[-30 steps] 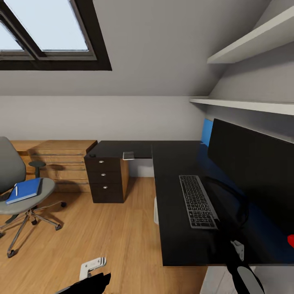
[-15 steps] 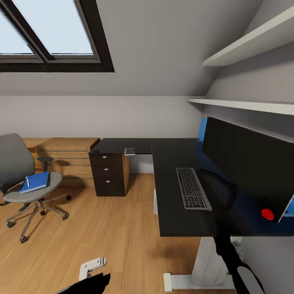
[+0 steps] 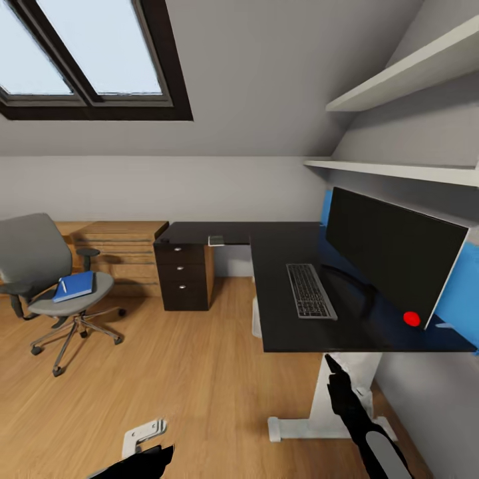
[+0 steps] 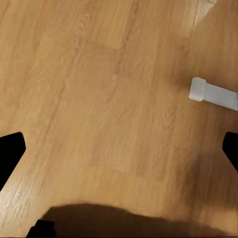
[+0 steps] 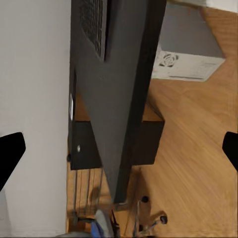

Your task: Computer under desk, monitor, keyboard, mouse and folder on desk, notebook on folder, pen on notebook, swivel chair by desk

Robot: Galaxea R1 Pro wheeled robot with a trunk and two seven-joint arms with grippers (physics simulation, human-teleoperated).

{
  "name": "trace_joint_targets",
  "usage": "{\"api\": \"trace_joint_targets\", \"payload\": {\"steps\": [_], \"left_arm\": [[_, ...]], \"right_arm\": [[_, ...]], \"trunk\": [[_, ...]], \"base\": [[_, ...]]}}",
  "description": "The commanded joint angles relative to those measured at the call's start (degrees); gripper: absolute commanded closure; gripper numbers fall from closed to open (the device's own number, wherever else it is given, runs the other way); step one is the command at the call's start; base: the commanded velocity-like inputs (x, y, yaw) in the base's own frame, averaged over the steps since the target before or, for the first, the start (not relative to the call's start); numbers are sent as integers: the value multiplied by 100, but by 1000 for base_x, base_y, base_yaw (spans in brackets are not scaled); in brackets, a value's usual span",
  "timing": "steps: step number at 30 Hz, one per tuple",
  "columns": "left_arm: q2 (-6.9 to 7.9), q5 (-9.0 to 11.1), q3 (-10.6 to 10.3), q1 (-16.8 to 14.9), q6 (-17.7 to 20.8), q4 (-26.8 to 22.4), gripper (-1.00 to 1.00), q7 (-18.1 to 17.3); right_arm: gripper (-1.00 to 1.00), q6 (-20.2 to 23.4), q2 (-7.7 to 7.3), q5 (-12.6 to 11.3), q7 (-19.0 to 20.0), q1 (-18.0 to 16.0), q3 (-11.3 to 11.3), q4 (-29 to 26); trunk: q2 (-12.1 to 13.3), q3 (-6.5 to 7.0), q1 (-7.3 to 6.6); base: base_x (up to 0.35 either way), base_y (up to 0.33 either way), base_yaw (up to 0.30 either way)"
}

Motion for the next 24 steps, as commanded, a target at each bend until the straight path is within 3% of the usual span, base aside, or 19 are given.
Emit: {"api": "trace_joint_targets", "payload": {"steps": [1,5,9,10,15,20,24], "left_arm": [[-5,61,11,-1,14,-7,-100,46],[-3,56,26,-1,8,-5,-100,61],[-2,53,36,-1,3,-1,-100,71],[0,50,41,-1,1,0,-100,73],[33,42,47,-1,-1,35,-100,76],[128,32,99,-1,-54,421,-100,69],[304,23,156,-1,-418,971,-100,54]], "right_arm": [[-100,28,1,-45,16,-4,106,-2],[-100,12,8,43,13,-4,477,-3],[-100,5,69,280,5,-5,777,-4],[-100,3,157,488,-7,-6,924,-4],[-100,0,483,1318,-177,-7,1202,-3],[-100,0,805,2504,-461,-3,1334,24],[-100,-1,1004,3512,-630,-4,1386,41]], "trunk": [[-3,-5,-3],[-3,-5,-3],[-3,-5,-3],[-3,-5,-3],[-3,-5,-3],[-3,-5,-3],[-3,-5,-3]], "base": [[-298,174,0],[-255,215,0],[-165,274,0],[-109,299,0],[-58,313,0],[-19,326,0],[24,328,0]]}}
